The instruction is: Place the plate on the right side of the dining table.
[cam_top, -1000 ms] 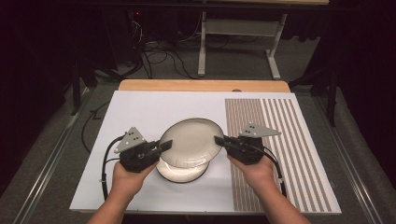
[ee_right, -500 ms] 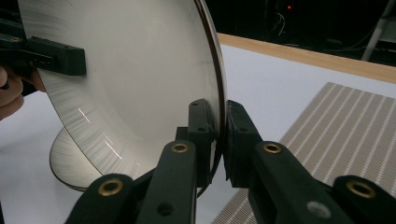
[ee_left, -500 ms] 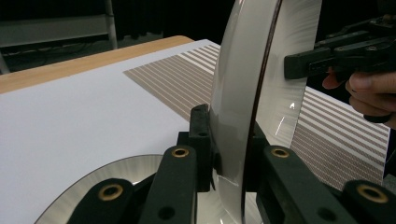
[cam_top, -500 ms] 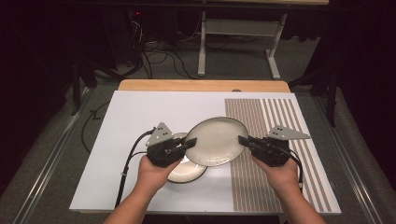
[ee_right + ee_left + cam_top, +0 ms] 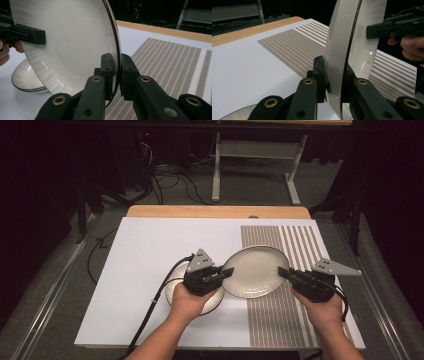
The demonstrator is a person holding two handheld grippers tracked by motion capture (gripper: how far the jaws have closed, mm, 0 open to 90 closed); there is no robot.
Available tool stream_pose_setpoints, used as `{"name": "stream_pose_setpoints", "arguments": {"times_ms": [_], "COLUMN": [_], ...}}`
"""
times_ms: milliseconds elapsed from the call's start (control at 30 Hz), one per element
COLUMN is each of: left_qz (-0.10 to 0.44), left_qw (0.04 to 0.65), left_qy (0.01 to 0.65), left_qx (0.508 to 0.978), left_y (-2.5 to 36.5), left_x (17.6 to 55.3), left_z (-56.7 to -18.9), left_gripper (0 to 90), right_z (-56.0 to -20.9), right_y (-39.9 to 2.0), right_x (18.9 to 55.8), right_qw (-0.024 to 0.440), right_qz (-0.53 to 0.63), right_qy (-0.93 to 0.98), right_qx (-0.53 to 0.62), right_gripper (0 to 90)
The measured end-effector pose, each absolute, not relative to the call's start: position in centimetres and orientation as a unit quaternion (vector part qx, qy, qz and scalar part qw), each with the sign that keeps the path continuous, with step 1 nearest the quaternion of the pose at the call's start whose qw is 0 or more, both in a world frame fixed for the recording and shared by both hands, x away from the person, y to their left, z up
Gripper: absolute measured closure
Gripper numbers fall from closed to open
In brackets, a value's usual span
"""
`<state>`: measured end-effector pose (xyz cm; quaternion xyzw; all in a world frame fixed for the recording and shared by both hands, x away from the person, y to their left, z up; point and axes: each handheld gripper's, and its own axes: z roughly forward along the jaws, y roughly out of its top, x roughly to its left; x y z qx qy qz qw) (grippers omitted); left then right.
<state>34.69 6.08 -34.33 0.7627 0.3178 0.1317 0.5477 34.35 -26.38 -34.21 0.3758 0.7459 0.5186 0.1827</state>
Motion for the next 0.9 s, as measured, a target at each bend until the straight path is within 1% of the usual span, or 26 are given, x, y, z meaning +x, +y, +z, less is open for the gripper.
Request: {"name": "stream_pose_setpoints", "arguments": {"times_ms": [333,400,900], "left_qz": [0.121,0.120,0.099], "left_qw": [0.537,0.536,0.520], "left_qy": [0.310,0.310,0.308], "left_qx": [0.775,0.776,0.790], "left_y": [2.6,2.5,-2.1], "left_x": [35.7,35.8,37.0], "left_z": [-34.5,-34.5,-35.5], "left_gripper": [79.8,79.7,78.8], "right_z": [-34.5,-34.5,-36.0], "right_y": [-29.4,-29.8,-33.6], "right_x": [33.8,33.7,32.8], "right_qw": [0.204,0.207,0.227], "right_qz": [0.513,0.512,0.508], "right_qy": [0.734,0.733,0.711], "right_qx": [0.396,0.397,0.431], "right_gripper": [85.1,85.1,84.9]}}
